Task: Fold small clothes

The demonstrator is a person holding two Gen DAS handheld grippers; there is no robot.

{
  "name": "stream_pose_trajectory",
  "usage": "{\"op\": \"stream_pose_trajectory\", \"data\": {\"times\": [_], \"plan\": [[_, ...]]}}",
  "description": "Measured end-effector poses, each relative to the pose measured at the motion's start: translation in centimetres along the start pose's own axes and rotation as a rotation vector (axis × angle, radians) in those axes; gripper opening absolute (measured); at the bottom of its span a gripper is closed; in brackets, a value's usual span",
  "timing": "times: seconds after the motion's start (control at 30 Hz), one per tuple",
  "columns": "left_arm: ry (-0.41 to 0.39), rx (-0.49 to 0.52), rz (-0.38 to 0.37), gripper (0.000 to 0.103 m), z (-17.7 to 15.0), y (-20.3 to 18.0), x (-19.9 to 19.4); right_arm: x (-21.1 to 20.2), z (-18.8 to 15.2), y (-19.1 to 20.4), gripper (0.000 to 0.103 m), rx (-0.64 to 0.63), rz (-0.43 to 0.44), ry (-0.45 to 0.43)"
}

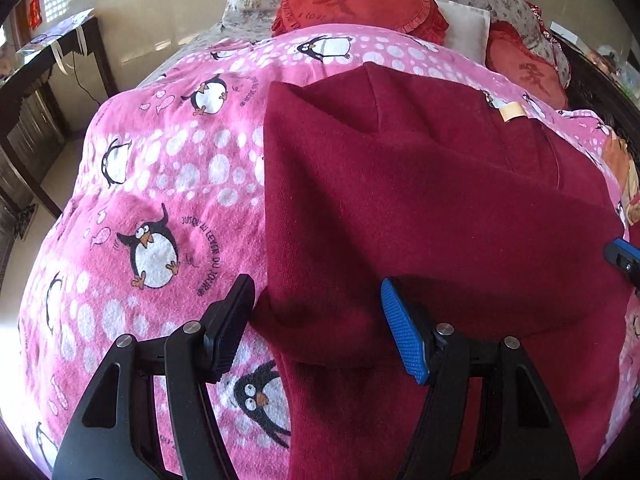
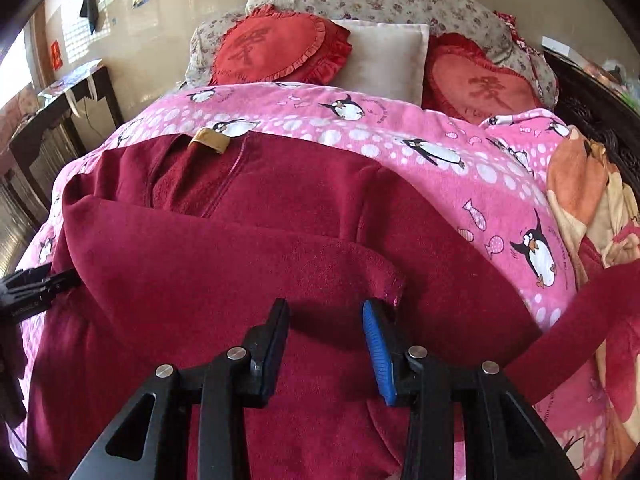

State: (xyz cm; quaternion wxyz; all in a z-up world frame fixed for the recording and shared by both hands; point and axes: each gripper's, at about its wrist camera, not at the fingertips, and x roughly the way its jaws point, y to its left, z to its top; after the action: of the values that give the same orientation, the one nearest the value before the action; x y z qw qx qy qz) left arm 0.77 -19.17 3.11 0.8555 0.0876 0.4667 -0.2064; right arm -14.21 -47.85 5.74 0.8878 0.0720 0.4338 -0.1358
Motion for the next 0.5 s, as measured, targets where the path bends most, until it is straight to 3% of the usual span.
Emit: {"op": "stream_pose_trajectory", "data": {"times": [0.23, 0.5], "plan": [[-0.116, 0.057, -0.02, 0.066, 0.5, -1.9, -4.8, -2.4, -0.3, -0.3, 0.037, 0.052, 0.016, -0.037], [-0.066, 0.097, -0.081, 0.066, 0.4, -6.1, -4.5, -1.6, -1.1, -0.3, 0.037, 0.057, 0.026, 0.0]]}}
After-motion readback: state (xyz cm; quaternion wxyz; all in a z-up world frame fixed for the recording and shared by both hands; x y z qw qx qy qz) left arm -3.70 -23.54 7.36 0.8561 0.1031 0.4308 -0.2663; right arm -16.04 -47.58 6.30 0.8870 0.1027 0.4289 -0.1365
